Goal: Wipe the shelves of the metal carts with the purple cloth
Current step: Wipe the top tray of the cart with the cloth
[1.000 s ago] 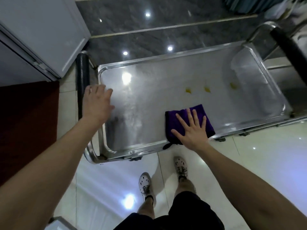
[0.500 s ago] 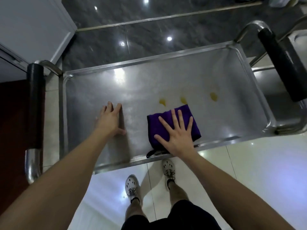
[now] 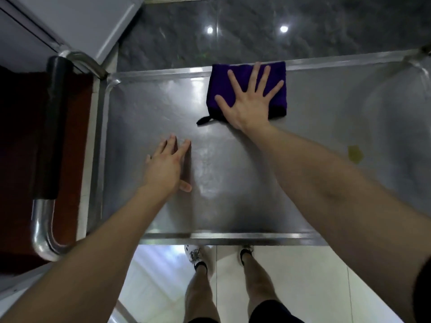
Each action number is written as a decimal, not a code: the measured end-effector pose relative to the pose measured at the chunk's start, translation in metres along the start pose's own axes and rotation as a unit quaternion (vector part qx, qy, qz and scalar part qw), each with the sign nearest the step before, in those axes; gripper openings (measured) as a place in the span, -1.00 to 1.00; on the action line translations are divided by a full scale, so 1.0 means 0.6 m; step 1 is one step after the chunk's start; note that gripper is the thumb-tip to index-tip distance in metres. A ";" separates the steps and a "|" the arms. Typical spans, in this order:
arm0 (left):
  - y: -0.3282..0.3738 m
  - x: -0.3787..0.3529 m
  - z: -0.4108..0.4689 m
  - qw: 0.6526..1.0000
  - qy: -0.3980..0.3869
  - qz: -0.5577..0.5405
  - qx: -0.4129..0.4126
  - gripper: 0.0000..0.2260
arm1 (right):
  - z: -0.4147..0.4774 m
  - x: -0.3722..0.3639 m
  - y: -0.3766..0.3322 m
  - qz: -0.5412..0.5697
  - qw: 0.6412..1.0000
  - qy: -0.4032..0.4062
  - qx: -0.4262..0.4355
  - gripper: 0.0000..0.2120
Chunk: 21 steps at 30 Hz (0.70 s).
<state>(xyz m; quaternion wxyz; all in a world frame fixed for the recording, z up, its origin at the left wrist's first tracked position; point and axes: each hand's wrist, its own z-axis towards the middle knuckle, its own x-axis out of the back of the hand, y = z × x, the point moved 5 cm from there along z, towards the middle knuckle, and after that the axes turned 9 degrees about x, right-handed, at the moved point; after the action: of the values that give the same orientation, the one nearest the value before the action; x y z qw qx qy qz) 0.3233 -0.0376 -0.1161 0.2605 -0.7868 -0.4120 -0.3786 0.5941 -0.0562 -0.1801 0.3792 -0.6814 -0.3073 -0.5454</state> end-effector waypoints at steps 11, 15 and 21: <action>-0.001 0.009 -0.010 0.999 0.032 0.003 -0.019 0.29 | -0.199 -0.044 -0.077 -0.009 0.999 0.005 0.048 -0.20; 0.003 0.013 -0.017 0.998 0.053 0.014 -0.037 0.12 | -0.381 -0.077 -0.130 0.002 0.998 0.009 0.065 -0.21; 0.004 0.014 -0.017 0.998 0.041 0.016 -0.047 0.10 | -0.480 -0.093 -0.155 -0.004 0.997 -0.027 0.070 -0.22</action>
<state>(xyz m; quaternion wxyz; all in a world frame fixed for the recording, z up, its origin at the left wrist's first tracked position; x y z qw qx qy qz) 0.3243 -0.0426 -0.1037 0.2457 -0.7889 -0.3697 -0.4250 0.3579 -0.2531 -0.1840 0.4151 -0.6664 -0.3578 -0.5056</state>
